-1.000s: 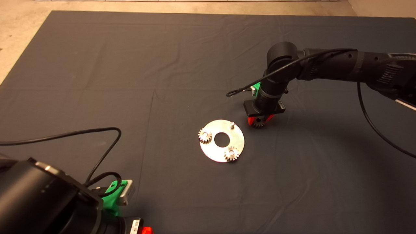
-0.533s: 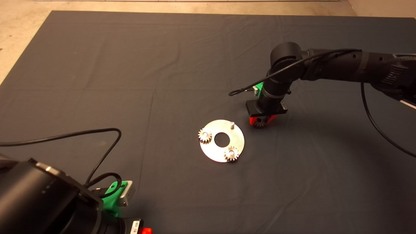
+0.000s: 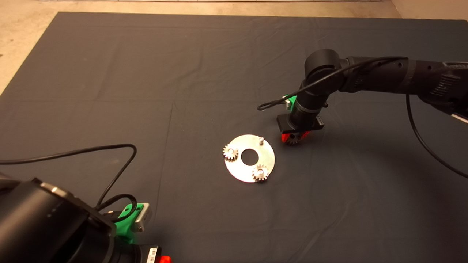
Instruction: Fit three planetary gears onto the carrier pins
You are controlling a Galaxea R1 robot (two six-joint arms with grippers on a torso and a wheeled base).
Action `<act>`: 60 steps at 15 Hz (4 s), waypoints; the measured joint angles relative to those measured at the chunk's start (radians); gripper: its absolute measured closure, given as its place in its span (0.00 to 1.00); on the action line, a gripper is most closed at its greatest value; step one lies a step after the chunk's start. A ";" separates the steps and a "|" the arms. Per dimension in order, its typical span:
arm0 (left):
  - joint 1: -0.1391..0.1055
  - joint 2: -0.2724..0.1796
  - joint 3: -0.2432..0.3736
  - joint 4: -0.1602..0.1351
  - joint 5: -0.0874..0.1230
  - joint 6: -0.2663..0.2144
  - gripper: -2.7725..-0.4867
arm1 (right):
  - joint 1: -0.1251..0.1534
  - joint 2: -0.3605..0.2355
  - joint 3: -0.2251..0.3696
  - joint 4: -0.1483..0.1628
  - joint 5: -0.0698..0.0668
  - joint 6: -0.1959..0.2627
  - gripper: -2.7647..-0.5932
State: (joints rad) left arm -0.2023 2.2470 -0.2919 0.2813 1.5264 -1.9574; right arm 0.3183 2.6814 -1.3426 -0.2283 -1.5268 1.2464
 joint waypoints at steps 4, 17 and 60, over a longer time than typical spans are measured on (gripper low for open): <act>0.000 0.000 0.000 0.000 0.000 0.000 0.00 | -0.003 0.000 0.010 0.000 -0.001 0.000 0.76; 0.000 0.000 0.000 0.000 0.000 0.008 0.00 | 0.006 -0.002 0.029 0.002 -0.002 0.000 0.79; 0.025 0.000 0.000 0.000 0.000 0.010 0.00 | 0.080 0.208 -0.076 0.017 -0.004 -0.005 0.79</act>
State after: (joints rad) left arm -0.1770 2.2466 -0.2919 0.2809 1.5264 -1.9474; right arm 0.3979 2.8895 -1.4181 -0.2111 -1.5309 1.2417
